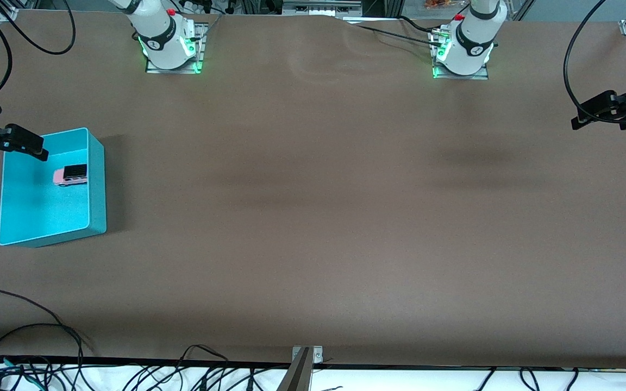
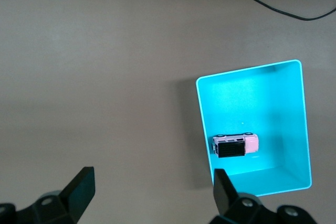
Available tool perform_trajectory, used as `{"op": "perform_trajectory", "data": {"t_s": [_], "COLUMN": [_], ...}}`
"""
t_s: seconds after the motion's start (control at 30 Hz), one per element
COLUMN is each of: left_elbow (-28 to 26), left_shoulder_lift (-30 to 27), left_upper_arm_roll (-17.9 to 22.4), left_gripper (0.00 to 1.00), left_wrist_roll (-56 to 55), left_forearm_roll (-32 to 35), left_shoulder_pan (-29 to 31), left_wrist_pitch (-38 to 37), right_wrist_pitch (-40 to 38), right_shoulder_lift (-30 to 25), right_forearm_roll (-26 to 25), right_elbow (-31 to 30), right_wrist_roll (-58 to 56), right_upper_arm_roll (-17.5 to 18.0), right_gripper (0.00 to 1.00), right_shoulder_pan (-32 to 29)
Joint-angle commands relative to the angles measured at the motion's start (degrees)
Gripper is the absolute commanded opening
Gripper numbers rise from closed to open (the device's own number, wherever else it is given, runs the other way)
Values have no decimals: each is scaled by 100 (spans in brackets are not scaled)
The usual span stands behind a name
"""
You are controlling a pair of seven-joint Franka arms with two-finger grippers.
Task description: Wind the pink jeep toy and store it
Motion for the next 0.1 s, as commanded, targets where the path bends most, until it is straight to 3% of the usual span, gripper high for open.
{"op": "perform_trajectory", "data": {"t_s": [0.0, 0.07], "left_elbow": [186, 186], "left_shoulder_lift": [90, 82], "left_upper_arm_roll": [-5, 4], "left_gripper": [100, 100], "left_wrist_roll": [13, 13], "left_forearm_roll": [-30, -30], "left_shoulder_pan": [27, 27], "left_wrist_pitch": [-35, -35], "right_wrist_pitch": [-183, -192], "right_shoulder_lift": [84, 84], "right_forearm_roll": [-47, -47], "right_elbow": [231, 222], "right_wrist_roll": [94, 94], "right_upper_arm_roll": [7, 7], "right_gripper": [100, 100], "right_shoulder_pan": [21, 21]}}
